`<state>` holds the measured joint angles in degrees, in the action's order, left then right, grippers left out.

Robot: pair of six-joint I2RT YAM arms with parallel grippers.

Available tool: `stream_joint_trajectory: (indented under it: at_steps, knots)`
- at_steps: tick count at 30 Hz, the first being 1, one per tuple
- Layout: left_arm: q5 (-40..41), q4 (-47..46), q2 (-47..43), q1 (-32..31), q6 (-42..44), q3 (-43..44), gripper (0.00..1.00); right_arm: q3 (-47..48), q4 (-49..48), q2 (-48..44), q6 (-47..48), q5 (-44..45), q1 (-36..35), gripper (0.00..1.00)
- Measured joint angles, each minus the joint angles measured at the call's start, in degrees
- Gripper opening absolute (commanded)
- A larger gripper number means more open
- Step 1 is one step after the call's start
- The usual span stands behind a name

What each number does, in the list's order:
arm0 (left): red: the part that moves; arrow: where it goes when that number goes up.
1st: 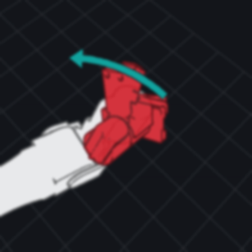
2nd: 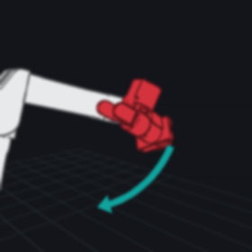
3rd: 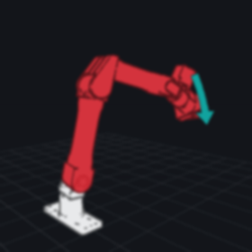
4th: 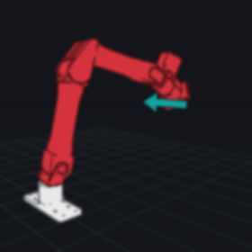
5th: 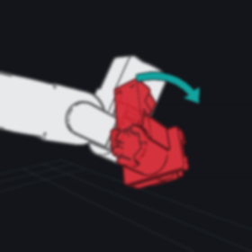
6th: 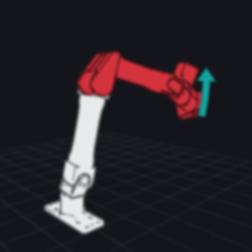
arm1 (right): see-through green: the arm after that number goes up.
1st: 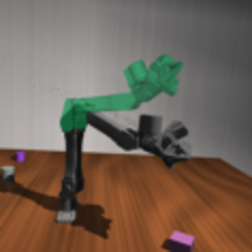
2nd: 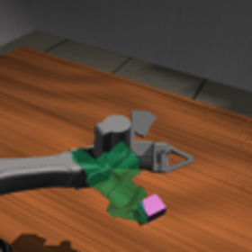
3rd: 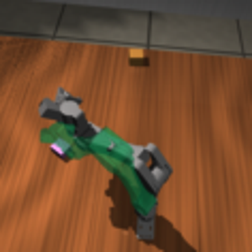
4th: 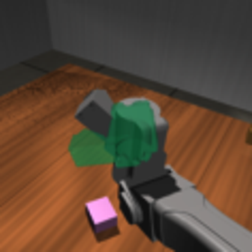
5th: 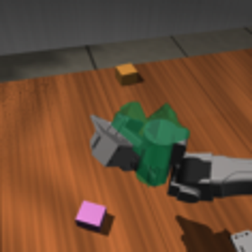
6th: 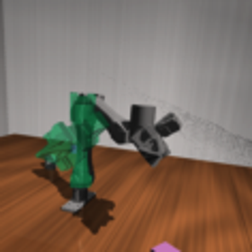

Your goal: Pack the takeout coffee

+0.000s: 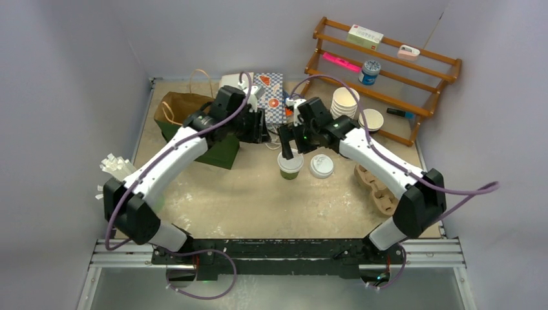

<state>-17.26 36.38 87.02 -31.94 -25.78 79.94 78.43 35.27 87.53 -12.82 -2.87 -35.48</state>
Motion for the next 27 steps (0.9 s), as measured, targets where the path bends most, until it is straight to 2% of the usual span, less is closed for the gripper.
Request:
stream_joint_trajectory:
  at_steps: [6, 15, 27]
  knots:
    - [9.2, 2.3, -8.9, 0.0, 2.9, 3.3, 0.38, 1.9, 0.7, 5.2, 2.6, 4.7, -4.7, 0.98]
    - [21.3, 3.9, -16.1, 0.0, 3.9, 3.9, 0.39, 4.4, 2.0, 8.1, 4.4, 6.4, -5.3, 0.98]
    - [26.3, 4.9, -17.7, 0.0, 4.0, 3.8, 0.40, 4.8, 2.6, 10.6, 5.2, 5.9, -5.4, 0.97]
